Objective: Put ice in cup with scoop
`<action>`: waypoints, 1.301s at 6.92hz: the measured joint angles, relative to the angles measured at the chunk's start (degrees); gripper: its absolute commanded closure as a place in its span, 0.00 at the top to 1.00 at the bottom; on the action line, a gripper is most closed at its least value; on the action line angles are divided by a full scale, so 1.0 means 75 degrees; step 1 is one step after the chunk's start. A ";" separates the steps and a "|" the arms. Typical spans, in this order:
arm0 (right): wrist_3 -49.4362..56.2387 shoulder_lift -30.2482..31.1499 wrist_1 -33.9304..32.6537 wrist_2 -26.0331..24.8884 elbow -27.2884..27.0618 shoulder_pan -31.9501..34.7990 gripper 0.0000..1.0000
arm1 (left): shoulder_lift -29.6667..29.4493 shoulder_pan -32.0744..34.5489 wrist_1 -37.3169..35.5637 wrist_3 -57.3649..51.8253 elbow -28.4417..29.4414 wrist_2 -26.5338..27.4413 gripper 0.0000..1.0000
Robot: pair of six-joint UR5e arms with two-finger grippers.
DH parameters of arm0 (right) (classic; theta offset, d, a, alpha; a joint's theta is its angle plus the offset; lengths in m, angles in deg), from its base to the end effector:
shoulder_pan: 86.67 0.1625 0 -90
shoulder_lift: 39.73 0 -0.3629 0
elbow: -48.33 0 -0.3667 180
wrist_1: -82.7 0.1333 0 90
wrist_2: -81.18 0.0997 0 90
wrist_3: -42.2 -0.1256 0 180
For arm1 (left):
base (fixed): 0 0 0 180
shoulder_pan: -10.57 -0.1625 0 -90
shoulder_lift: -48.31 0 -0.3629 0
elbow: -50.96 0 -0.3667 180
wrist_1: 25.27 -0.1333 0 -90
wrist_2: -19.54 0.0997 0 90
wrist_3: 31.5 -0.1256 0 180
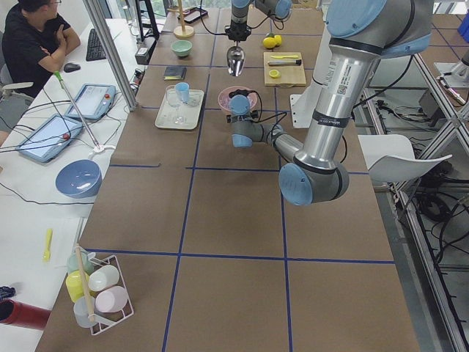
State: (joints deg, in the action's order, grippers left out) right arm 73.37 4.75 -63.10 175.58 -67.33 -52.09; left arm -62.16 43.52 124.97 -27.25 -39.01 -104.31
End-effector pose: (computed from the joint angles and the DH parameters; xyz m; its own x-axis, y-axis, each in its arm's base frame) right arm -0.3469 -0.3893 0.1640 0.0590 -0.9955 -0.0740 0.9635 0.0374 0.2652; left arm 0.4603 -0.3738 0.2929 0.0006 0.9866 -0.1631 -0.1362 0.1616 0.9774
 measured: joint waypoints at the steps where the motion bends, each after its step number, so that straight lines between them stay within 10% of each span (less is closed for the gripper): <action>1: 0.0024 -0.0234 -0.0024 -0.0116 0.0261 -0.0111 0.00 | -0.0078 -0.0070 0.0005 0.0004 0.0058 0.0001 0.99; 9: 0.0039 -0.1650 -0.0685 -0.0774 0.2152 -0.0487 0.00 | -0.0176 -0.0194 0.0107 -0.0003 0.0148 -0.0011 0.99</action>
State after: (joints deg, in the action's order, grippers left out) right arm 73.66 -7.63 -68.24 169.77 -51.19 -55.74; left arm -63.48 42.07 125.78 -27.28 -37.90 -104.39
